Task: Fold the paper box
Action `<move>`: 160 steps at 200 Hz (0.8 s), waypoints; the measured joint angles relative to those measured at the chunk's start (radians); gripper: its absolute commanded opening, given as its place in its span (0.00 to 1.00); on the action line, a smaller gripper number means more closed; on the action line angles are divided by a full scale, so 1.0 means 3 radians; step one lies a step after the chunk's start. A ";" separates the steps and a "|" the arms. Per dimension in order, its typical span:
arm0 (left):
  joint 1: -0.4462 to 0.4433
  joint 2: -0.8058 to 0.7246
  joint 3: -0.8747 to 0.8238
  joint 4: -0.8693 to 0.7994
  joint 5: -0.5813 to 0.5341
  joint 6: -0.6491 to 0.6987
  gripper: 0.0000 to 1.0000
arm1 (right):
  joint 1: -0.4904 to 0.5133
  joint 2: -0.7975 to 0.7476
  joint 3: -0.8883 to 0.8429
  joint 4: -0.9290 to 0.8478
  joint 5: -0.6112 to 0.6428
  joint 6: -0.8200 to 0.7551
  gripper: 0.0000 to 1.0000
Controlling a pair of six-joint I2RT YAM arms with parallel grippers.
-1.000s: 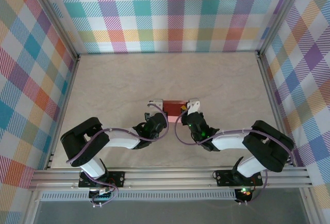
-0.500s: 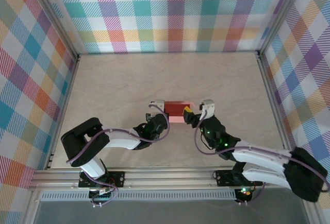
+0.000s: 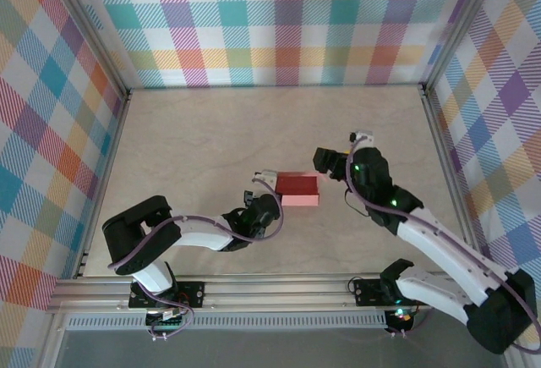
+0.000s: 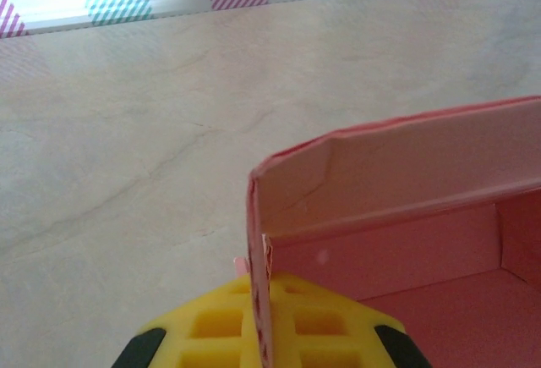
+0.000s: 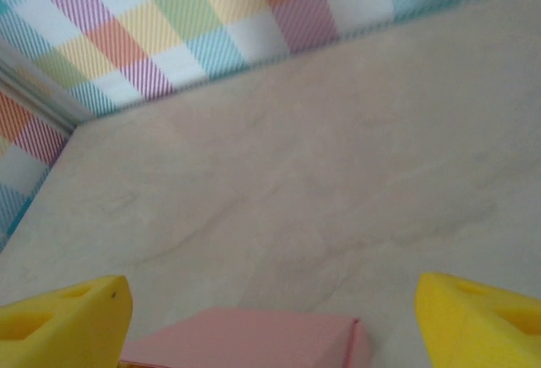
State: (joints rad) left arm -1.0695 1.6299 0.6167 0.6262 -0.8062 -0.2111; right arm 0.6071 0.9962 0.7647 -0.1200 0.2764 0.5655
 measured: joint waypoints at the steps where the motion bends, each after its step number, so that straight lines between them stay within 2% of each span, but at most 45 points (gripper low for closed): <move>1: -0.0006 0.0000 0.0000 0.0000 -0.0003 -0.0001 0.00 | 0.0000 0.0014 0.0011 -0.0010 -0.0011 0.0005 0.85; 37: -0.0056 0.0000 -0.0055 0.0019 -0.0094 0.0001 0.03 | 0.0001 0.0621 0.0261 -0.0446 -0.0455 0.0252 0.84; 97: -0.0100 0.0000 -0.0195 -0.0080 -0.0132 0.0243 0.34 | 0.0000 0.0909 0.0262 -0.0736 -0.0619 0.0369 0.83; 154: -0.0229 -0.0008 -0.0322 -0.0097 -0.0095 0.0458 0.50 | 0.0000 0.1091 0.0244 -0.0726 -0.0638 0.0389 0.84; 157: -0.0239 -0.0018 -0.0332 -0.0102 -0.0093 0.0473 0.59 | 0.0000 0.1108 0.0243 -0.0726 -0.0638 0.0392 0.84; 160: -0.0249 -0.0025 -0.0343 -0.0103 -0.0089 0.0476 0.61 | 0.0000 0.1116 0.0243 -0.0726 -0.0638 0.0394 0.84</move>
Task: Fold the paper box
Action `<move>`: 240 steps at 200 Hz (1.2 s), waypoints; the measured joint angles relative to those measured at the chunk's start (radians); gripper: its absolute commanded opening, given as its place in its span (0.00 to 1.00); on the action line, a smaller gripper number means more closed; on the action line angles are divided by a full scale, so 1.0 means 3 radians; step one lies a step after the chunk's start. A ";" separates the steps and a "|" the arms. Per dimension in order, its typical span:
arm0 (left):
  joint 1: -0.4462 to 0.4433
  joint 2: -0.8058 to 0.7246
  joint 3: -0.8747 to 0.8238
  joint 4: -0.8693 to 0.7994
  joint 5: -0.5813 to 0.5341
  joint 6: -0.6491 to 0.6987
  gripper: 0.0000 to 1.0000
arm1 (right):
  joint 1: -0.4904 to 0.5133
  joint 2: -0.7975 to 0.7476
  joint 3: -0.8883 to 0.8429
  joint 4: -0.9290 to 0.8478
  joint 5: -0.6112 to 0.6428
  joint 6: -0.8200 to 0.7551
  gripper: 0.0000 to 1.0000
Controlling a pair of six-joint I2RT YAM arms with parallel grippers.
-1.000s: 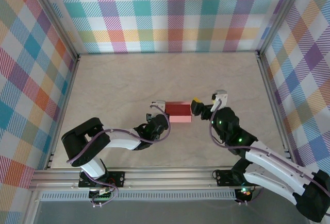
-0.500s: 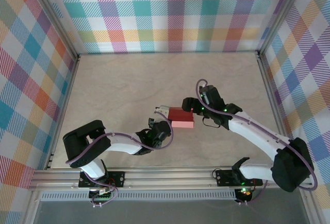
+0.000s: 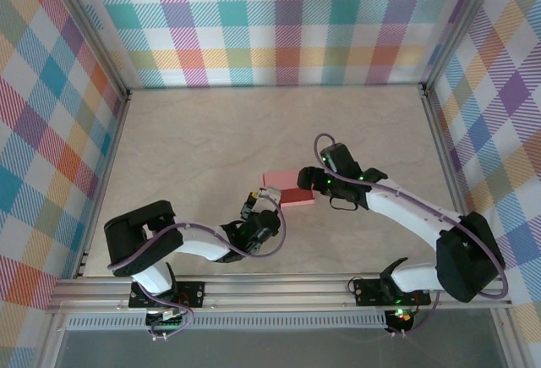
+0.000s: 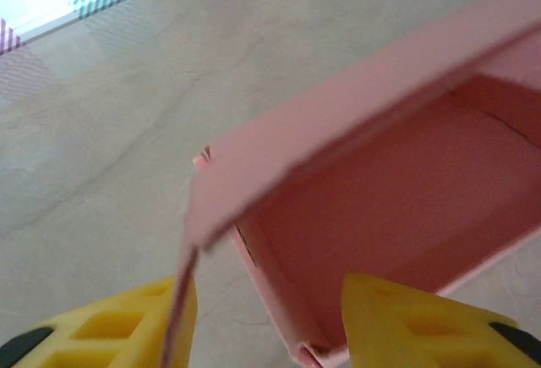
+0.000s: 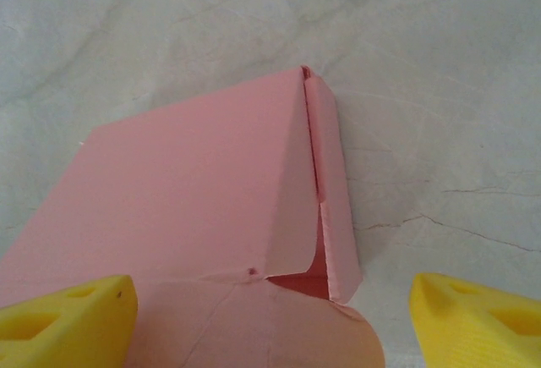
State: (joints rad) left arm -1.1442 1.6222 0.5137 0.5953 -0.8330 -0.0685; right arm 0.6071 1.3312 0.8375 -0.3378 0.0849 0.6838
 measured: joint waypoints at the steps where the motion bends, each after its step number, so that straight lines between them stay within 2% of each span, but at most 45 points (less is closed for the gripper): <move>1: -0.0003 -0.0005 -0.0005 0.0000 0.0001 0.0000 0.61 | 0.0000 0.0003 0.0000 0.0000 0.0000 0.0001 0.83; 23: -0.0066 -0.0187 -0.0135 -0.0074 0.0019 0.0038 0.63 | -0.0011 0.0056 -0.0003 0.0009 -0.0001 0.0003 0.84; 48: -0.0111 -0.0575 -0.0289 -0.0263 0.0229 0.0109 0.65 | -0.0038 0.0078 -0.0003 0.0024 0.0013 -0.0010 0.85; 53: -0.0122 -0.0693 -0.0329 -0.0314 0.0303 0.0117 0.91 | -0.0041 0.0084 -0.0003 0.0027 0.0017 -0.0017 0.85; 56: -0.0125 -0.0760 -0.0352 -0.0333 0.0327 0.0123 0.98 | -0.0041 0.0086 -0.0003 0.0027 0.0018 -0.0024 0.85; 58: -0.0130 -0.0816 -0.0376 -0.0346 0.0364 0.0142 1.00 | -0.0042 0.0090 -0.0003 0.0028 0.0020 -0.0024 0.85; 82: -0.0126 -0.1537 -0.0706 -0.0367 0.0779 0.0145 1.00 | -0.0074 0.0104 -0.0003 0.0061 0.0038 -0.0047 0.85; 103: -0.0033 -0.2183 -0.0807 -0.0643 0.1161 0.0079 1.00 | -0.0112 0.0106 -0.0019 0.0155 0.0038 -0.0058 0.86; 115: 0.0089 -0.2508 -0.0786 -0.0851 0.1293 -0.0058 1.00 | -0.0148 0.0104 -0.0027 0.0200 0.0036 -0.0052 0.90; 125: 0.0224 -0.2754 -0.0752 -0.1026 0.1363 -0.0195 1.00 | -0.0186 0.0104 -0.0027 0.0219 0.0017 -0.0027 1.00; 148: 0.0562 -0.3068 -0.0505 -0.1499 0.1527 -0.0567 1.00 | -0.0284 0.0106 -0.0022 0.0229 -0.0080 -0.0066 1.00; 164: 0.0769 -0.3034 -0.0195 -0.1813 0.1629 -0.0752 1.00 | -0.0315 0.0106 -0.0010 0.0226 -0.0127 -0.0135 1.00; 183: 0.0951 -0.2761 0.0272 -0.2120 0.1762 -0.0937 1.00 | -0.0342 0.0106 0.0001 0.0229 -0.0201 -0.0191 1.00; 210: 0.1297 -0.2055 0.0935 -0.2486 0.2216 -0.1232 1.00 | -0.0373 0.0128 0.0056 0.0206 -0.0361 -0.0200 0.97; 225: 0.1456 -0.1577 0.1266 -0.2716 0.2453 -0.1397 1.00 | -0.0385 0.0193 0.0141 0.0178 -0.0441 -0.0191 0.92; 240: 0.1536 -0.1162 0.1492 -0.2886 0.2630 -0.1554 0.94 | -0.0404 0.0258 0.0184 0.0177 -0.0509 -0.0161 0.86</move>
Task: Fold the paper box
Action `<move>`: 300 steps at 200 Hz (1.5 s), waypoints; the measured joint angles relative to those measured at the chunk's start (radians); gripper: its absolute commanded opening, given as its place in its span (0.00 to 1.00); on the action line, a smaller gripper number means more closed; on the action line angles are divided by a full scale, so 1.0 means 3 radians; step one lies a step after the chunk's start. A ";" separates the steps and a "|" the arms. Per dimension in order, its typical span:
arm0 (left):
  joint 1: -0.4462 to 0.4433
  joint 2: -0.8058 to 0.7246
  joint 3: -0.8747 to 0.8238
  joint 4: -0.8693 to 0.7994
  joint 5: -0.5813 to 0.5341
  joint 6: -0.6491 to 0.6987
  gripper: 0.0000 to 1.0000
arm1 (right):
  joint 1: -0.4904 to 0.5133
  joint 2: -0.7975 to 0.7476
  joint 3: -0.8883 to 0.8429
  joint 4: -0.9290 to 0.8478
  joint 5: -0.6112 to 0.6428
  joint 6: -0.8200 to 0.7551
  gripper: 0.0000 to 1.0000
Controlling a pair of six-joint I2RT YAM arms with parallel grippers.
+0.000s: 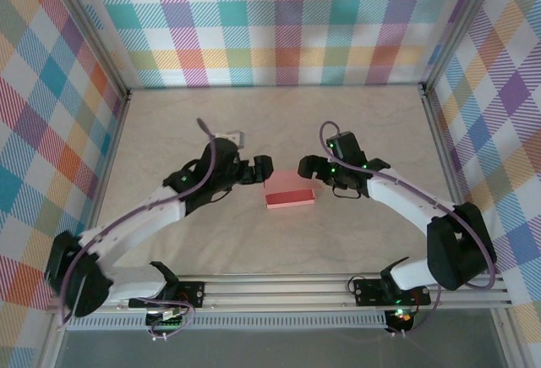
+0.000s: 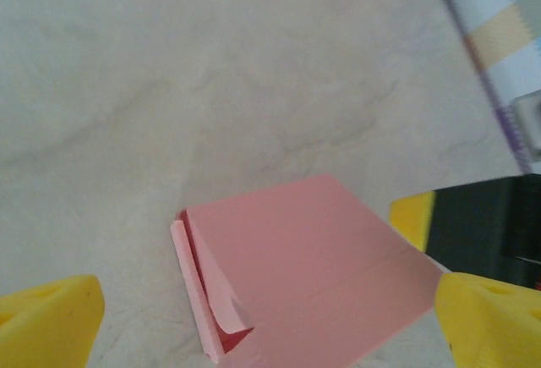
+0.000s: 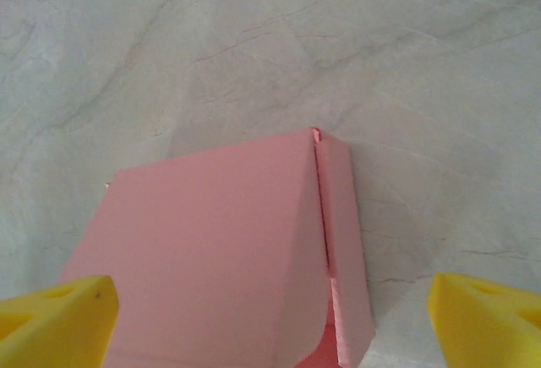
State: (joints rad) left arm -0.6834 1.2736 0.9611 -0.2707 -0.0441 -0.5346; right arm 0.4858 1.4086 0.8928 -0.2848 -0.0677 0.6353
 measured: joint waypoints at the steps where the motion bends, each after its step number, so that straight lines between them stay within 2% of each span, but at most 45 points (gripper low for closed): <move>1: 0.0004 0.0015 0.0006 -0.0006 0.0005 -0.0006 0.93 | -0.0001 0.0004 0.0001 0.0000 -0.0009 0.0003 0.85; 20: 0.0061 0.0364 0.0081 -0.0099 0.0182 -0.0148 0.84 | -0.0043 0.0088 0.0001 -0.0006 -0.0111 0.0074 0.77; 53: 0.0164 0.0815 0.0081 -0.0130 0.0420 -0.0266 0.77 | -0.0095 0.0234 0.0000 -0.0004 -0.0247 0.0145 0.64; 91: 0.0191 0.1033 -0.0060 0.0037 0.0586 -0.0294 0.65 | -0.0117 0.0296 -0.0117 0.0025 -0.0280 0.0136 0.59; 121: 0.0196 0.1133 -0.0259 0.0210 0.0650 -0.0343 0.62 | -0.0120 0.0399 -0.0244 0.0065 -0.0303 0.0126 0.55; 152: 0.0205 0.1183 -0.0312 0.0401 0.0730 -0.0370 0.52 | -0.0134 0.0497 -0.0273 0.0163 -0.0340 0.0126 0.52; 173: 0.0214 0.1189 -0.0317 0.0465 0.0758 -0.0388 0.50 | -0.0139 0.0500 -0.0273 0.0211 -0.0357 0.0125 0.52; 184: 0.0215 0.1189 -0.0317 0.0478 0.0759 -0.0388 0.51 | -0.0139 0.0497 -0.0281 0.0238 -0.0369 0.0125 0.56; 210: 0.0215 0.1188 -0.0338 0.0502 0.0791 -0.0402 0.60 | -0.0139 0.0441 -0.0337 0.0308 -0.0437 0.0125 0.70; 240: 0.0217 0.1141 -0.0417 0.0576 0.0795 -0.0425 0.65 | -0.0170 0.0338 -0.0380 0.0437 -0.0544 0.0142 0.71; 262: 0.0262 0.1038 -0.0511 0.0647 0.0820 -0.0425 0.66 | -0.0228 0.0318 -0.0409 0.0535 -0.0641 0.0192 0.71; 300: 0.0384 0.0913 -0.0687 0.0855 0.0917 -0.0473 0.57 | -0.0272 0.0320 -0.0481 0.0627 -0.0750 0.0253 0.71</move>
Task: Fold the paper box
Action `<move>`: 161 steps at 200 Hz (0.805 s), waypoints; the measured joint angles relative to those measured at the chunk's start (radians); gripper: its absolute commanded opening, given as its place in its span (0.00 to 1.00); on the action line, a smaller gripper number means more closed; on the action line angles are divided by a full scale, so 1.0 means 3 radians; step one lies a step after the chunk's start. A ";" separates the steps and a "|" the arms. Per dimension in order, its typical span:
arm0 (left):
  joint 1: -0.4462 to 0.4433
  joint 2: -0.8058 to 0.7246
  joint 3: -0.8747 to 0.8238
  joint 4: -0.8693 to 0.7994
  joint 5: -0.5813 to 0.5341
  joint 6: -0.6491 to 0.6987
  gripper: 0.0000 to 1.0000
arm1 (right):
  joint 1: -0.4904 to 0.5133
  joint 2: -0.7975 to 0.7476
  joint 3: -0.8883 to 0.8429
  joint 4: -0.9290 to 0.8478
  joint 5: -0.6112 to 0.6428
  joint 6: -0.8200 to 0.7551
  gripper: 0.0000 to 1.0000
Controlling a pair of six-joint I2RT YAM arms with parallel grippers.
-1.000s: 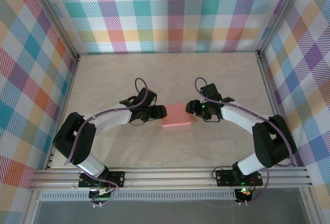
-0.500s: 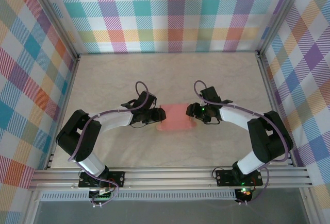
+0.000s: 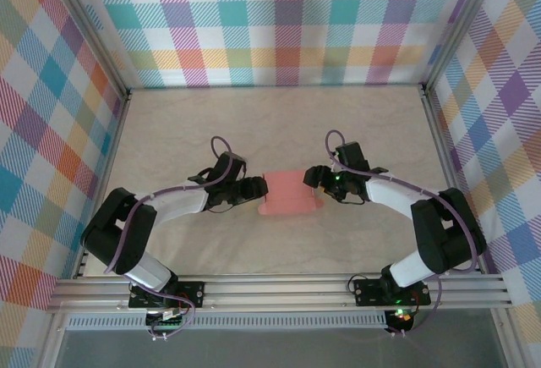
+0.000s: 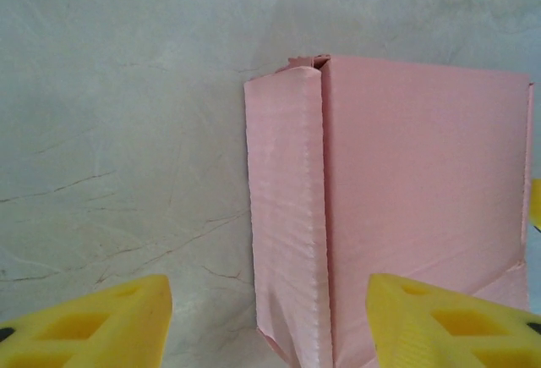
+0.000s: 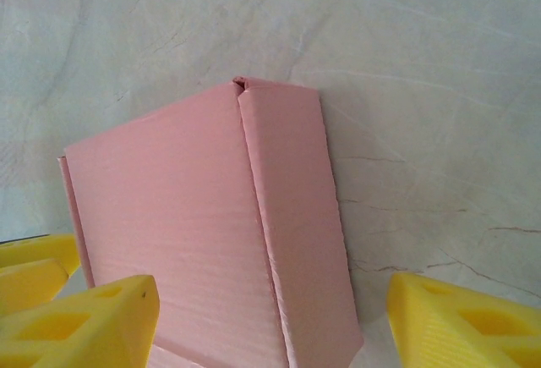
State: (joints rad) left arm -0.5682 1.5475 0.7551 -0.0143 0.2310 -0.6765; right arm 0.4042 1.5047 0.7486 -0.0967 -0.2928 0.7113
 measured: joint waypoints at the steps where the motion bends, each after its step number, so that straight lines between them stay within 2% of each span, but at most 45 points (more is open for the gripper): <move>1: 0.0000 -0.0001 -0.0001 0.0001 0.0003 -0.0001 0.57 | 0.0000 0.0000 0.0000 0.0001 -0.0001 0.0000 0.71; 40: 0.0010 -0.0001 -0.0027 0.0062 0.0051 -0.0027 0.50 | 0.0000 0.0043 0.0000 0.0055 -0.0095 0.0033 0.72; 54: 0.0010 -0.0001 -0.0028 0.0061 0.0052 -0.0023 0.43 | 0.0000 0.0050 0.0000 0.0069 -0.0114 0.0037 0.72; 78: 0.0011 -0.0001 -0.0029 0.0061 0.0051 -0.0033 0.41 | 0.0000 0.0050 0.0000 0.0097 -0.0128 0.0037 0.73; 161: 0.0011 0.0058 -0.0042 0.0084 0.0080 -0.0038 0.46 | -0.0001 0.0079 0.0000 0.0163 -0.0205 0.0037 0.73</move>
State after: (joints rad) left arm -0.5648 1.5650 0.7425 0.0109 0.2550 -0.6880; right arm 0.4038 1.5284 0.7486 -0.0479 -0.3542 0.7223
